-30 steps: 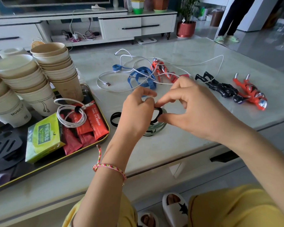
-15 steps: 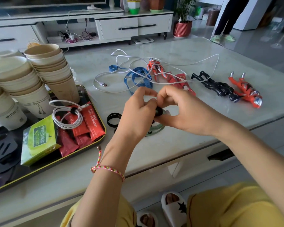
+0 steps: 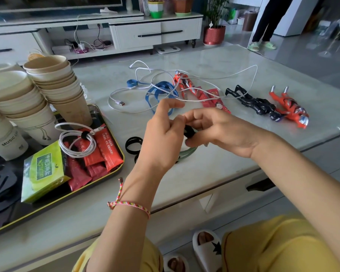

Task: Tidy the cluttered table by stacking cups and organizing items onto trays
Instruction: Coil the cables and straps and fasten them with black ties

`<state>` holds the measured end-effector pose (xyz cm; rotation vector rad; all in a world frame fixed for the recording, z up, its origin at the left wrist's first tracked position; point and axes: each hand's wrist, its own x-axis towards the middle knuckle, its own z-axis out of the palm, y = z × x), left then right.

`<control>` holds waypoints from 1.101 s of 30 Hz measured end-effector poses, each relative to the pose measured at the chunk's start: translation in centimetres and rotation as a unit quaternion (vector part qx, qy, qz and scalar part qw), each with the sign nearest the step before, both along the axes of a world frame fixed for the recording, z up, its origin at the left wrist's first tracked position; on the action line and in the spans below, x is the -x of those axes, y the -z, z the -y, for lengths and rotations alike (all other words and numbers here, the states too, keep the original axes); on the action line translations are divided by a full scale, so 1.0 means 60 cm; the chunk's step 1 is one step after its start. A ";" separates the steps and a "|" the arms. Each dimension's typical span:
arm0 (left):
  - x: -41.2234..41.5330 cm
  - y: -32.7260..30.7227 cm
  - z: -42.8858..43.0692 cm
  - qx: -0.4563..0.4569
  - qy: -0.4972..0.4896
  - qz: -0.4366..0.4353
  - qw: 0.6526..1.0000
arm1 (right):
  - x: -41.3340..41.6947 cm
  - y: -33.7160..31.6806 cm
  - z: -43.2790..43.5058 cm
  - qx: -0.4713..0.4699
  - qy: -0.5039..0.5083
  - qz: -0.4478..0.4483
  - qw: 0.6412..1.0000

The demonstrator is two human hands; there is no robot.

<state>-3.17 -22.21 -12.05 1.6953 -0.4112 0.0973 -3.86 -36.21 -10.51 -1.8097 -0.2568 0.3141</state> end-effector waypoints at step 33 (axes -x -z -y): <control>0.002 0.019 0.011 -0.067 -0.017 0.017 0.997 | -0.020 0.016 -0.005 -0.059 0.156 0.078 0.983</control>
